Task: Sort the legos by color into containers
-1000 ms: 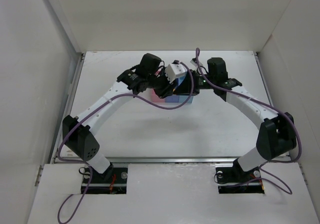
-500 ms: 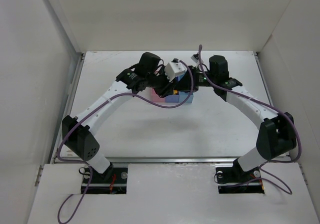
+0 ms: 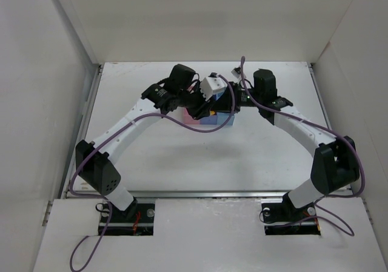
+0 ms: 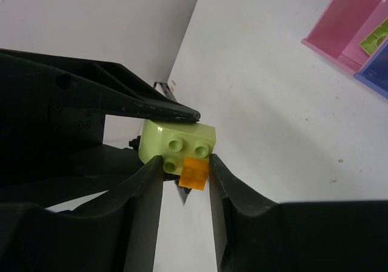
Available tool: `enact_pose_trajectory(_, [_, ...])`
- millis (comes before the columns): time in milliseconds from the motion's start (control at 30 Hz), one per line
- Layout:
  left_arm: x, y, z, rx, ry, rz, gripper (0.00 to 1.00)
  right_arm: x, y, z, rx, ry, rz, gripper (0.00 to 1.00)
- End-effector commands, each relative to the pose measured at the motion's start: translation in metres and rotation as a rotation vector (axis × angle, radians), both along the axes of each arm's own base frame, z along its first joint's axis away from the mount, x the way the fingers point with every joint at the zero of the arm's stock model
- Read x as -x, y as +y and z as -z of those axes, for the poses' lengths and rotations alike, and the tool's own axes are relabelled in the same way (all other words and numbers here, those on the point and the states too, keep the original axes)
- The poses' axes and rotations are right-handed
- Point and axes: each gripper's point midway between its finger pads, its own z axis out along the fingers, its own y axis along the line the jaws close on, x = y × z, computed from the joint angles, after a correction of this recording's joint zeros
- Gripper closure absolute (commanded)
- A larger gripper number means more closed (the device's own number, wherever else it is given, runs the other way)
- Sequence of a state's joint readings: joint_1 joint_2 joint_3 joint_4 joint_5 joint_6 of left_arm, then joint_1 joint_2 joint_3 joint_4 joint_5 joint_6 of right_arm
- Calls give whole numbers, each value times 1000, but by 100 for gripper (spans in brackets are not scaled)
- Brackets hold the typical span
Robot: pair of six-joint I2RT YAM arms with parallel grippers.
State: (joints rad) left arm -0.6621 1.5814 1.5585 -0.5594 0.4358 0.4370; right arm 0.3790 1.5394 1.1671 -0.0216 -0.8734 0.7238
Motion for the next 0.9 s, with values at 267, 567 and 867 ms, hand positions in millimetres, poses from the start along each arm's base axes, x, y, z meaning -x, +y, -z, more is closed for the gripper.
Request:
enact_pose_trajectory(267, [-4,-14,-31,62,-96,37,100,13,3,-10,-32,-75,-54,56])
enact_pose_trajectory(567, [-2,-12,-31,56,-110,48,100,12,-4,1,-16,-54,-25,61])
enact_pose_trajectory(867, [-4,-11,-31,48,-121,45,100,13,-6,0,-23,-51,-35,37])
